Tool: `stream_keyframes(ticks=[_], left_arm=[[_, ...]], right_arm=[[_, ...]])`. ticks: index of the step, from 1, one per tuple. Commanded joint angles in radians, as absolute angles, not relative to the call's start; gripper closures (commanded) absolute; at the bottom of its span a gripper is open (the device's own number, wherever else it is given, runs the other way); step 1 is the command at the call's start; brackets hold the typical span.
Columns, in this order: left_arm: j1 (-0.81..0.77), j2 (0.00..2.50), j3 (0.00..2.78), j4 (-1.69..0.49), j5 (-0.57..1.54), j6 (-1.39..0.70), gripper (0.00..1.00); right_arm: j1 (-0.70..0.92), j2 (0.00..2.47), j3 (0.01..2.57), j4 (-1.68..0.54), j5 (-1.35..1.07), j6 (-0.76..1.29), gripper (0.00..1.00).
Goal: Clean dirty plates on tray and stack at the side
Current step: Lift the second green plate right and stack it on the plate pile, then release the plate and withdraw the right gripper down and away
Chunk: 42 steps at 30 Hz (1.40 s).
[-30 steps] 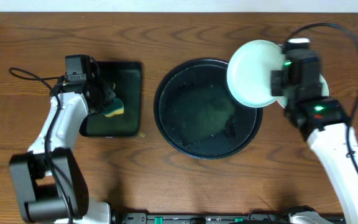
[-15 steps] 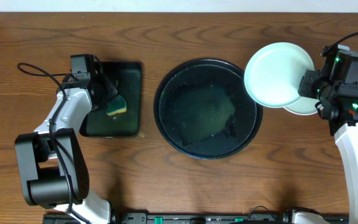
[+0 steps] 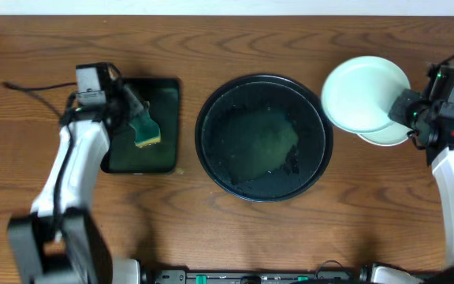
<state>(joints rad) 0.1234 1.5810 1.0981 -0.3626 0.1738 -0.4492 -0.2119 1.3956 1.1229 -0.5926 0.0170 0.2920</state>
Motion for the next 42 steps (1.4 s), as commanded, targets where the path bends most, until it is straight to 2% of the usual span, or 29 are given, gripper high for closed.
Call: stream_keyframes(ticks=[1,11,20,21,23,24,25,29,33,35,42], left_arm=[[0.128,1.467,1.098,-0.388,0.175,-0.449,0.24],[0.128,1.425,1.098,-0.435,0.175,-0.449,0.22],[0.128,1.425,1.098,-0.466,0.172,-0.449,0.22],[0.128,1.425,1.098,-0.467,0.172,-0.449,0.22],[0.128,1.425,1.098,-0.469,0.172,-0.449,0.21],[0.128,1.425,1.098,-0.471,0.172,-0.449,0.21],[0.128,1.425,1.098,-0.471,0.172,-0.449,0.21],[0.128,1.425,1.098,-0.470,0.172,-0.449,0.21],[0.128,1.425,1.098,-0.471,0.172,-0.449,0.21],[0.128,1.425,1.098,-0.471,0.172,-0.449,0.21],[0.128,1.425,1.098,-0.470,0.172,-0.449,0.21]], right_arm=[[-0.264,1.469,1.129,-0.602,0.158,0.442,0.98],[-0.393,1.692,1.129,-0.531,0.075,0.441,0.99],[-0.428,1.760,1.129,-0.437,-0.038,0.425,0.96],[-0.427,1.762,1.129,-0.432,-0.040,0.426,0.89],[-0.424,1.766,1.129,-0.427,-0.039,0.425,0.56],[-0.424,1.766,1.129,-0.426,-0.039,0.425,0.46],[-0.424,1.766,1.129,-0.428,-0.039,0.425,0.41],[-0.425,1.758,1.129,-0.458,-0.052,0.425,0.29],[-0.425,1.699,1.129,-0.513,-0.058,0.426,0.24],[-0.424,1.643,1.129,-0.556,-0.058,0.426,0.01],[-0.392,1.361,1.127,-0.830,-0.061,0.434,0.01]])
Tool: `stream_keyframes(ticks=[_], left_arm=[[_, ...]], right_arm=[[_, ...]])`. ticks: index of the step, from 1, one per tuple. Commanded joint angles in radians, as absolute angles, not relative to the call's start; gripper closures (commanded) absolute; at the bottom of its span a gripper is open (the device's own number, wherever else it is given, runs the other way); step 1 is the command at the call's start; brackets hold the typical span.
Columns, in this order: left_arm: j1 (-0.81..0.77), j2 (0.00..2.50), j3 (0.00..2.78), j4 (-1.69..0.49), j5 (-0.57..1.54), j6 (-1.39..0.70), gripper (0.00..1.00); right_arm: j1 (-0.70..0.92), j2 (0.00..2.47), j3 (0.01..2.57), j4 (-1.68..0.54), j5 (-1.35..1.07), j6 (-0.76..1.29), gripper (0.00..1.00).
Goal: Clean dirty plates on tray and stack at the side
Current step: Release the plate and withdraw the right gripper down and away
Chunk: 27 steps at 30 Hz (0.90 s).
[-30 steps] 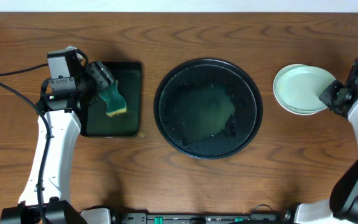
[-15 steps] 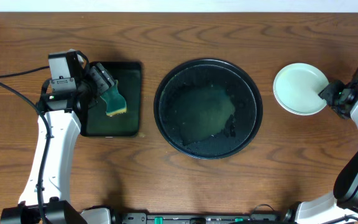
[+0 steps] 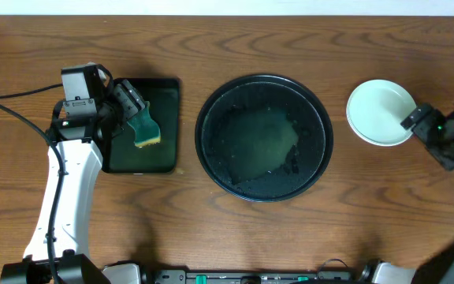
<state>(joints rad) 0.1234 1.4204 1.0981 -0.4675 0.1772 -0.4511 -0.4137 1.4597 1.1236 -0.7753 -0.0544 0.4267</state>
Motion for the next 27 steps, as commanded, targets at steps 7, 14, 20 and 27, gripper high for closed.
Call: stream_keyframes(ticks=[7,14,20,27], left_arm=[[0.128,1.425,1.098,-0.471,0.172,-0.449,0.21],[0.128,1.425,1.098,-0.470,0.172,-0.449,0.21],[0.128,1.425,1.098,-0.470,0.172,-0.449,0.21],[0.128,1.425,1.098,-0.470,0.172,-0.449,0.21]], right_arm=[[-0.251,1.072,1.023,-0.954,-0.136,0.434,0.01],[-0.195,0.953,0.997,-1.135,-0.220,0.433,0.01],[-0.195,0.947,0.997,-1.167,-0.218,0.433,0.01],[-0.196,0.950,0.997,-1.168,-0.133,0.429,0.01]])
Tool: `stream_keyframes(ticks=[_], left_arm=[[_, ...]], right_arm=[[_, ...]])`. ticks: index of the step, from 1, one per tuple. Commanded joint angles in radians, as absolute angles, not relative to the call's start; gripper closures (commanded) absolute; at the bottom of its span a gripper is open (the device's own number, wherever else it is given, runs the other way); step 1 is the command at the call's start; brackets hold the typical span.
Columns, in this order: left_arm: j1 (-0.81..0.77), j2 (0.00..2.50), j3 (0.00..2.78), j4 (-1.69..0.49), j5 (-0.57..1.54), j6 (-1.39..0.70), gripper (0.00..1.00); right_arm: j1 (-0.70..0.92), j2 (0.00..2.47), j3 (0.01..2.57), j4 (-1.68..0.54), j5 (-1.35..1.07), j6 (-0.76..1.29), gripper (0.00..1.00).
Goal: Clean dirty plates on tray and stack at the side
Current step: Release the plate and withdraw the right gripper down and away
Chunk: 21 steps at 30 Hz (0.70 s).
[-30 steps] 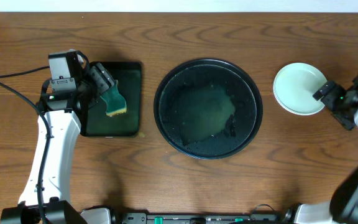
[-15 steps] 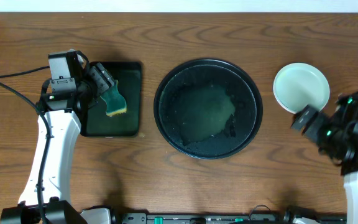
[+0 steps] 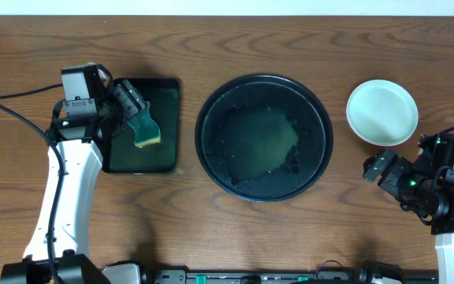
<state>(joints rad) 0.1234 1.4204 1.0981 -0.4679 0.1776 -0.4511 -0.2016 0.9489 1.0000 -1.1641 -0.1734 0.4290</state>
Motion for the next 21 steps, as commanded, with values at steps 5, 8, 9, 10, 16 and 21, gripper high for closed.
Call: stream_keyframes(ticks=[5,8,9,10,16,21], left_arm=[[0.128,1.425,1.098,-0.470,0.172,-0.449,0.21],[0.128,1.425,1.098,-0.471,0.172,-0.449,0.21],[0.128,1.425,1.098,-0.470,0.172,-0.449,0.21],[0.128,1.425,1.098,-0.470,0.172,-0.449,0.21],[0.128,1.425,1.098,-0.471,0.172,-0.449,0.21],[0.128,1.425,1.098,-0.470,0.172,-0.449,0.21]], right_arm=[[-0.180,0.952,0.971,-1.147,-0.144,0.429,0.01],[-0.142,0.910,0.899,-1.056,-0.152,0.429,0.01],[-0.118,0.883,0.856,-1.007,-0.163,0.418,0.01],[-0.094,0.852,0.812,-0.959,-0.179,0.398,0.01],[0.015,0.564,0.513,-0.632,-0.279,0.300,0.01],[0.020,0.344,0.321,-0.495,-0.291,0.299,0.01]])
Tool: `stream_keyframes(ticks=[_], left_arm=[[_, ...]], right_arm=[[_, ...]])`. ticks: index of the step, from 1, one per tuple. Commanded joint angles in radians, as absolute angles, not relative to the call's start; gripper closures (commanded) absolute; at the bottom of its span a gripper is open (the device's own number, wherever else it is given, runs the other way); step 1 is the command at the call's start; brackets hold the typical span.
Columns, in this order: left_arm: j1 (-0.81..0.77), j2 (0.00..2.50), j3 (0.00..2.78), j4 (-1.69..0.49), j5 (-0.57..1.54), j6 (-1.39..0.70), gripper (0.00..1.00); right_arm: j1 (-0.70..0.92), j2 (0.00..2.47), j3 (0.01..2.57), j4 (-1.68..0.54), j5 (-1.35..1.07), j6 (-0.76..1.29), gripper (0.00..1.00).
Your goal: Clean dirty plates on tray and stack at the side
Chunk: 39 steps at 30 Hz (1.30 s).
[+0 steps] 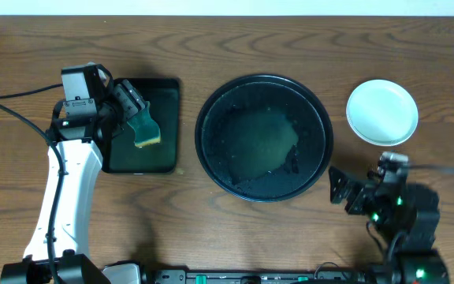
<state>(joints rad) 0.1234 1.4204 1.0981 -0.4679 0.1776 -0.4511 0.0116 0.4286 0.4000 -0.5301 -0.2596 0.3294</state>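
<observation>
The round dark tray (263, 138) sits mid-table with a wet, greenish film on its floor; no plates show on it. White plates (381, 112) lie stacked to its right. Over the small black rectangular tray (162, 154) at the left, my left gripper (138, 118) is shut on a green-and-yellow sponge (146, 132). My right gripper (339, 188) hangs low beside the round tray's front right rim, its fingers apart and holding nothing.
Wooden table top all around. A black cable (10, 110) runs along the left side to the left arm. The right arm's body (404, 217) fills the near right corner. A pale wall edge runs along the back.
My right arm has moved left and toward the front, so its gripper now sits by the round tray's front right rim. The left gripper, sponge and plate stack are unchanged.
My right gripper first held a white plate tilted over another plate at the far right. Then the plate lay flat on the stack with the gripper off its right edge. Then the gripper was below the stack, now nearer the tray. The left gripper held the sponge throughout.
</observation>
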Motion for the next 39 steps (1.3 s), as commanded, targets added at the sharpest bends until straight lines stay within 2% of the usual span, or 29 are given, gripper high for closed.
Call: stream_keyframes(ticks=[1,15,21,30,39], left_arm=[[0.128,1.425,1.098,-0.470,0.172,-0.449,0.21],[0.128,1.425,1.098,-0.470,0.172,-0.449,0.21],[0.128,1.425,1.098,-0.470,0.172,-0.449,0.21],[0.128,1.425,1.098,-0.471,0.172,-0.449,0.21],[0.128,1.425,1.098,-0.470,0.172,-0.449,0.21]], right_arm=[[0.021,0.305,0.285,-0.461,-0.299,0.299,0.01],[0.021,0.076,0.004,-0.038,-0.287,0.298,0.01],[0.022,0.004,0.005,-0.053,-0.170,0.275,0.01],[0.020,0.005,0.005,-0.071,-0.093,0.010,0.01],[0.020,0.005,0.006,-0.078,-0.043,-0.006,0.01]])
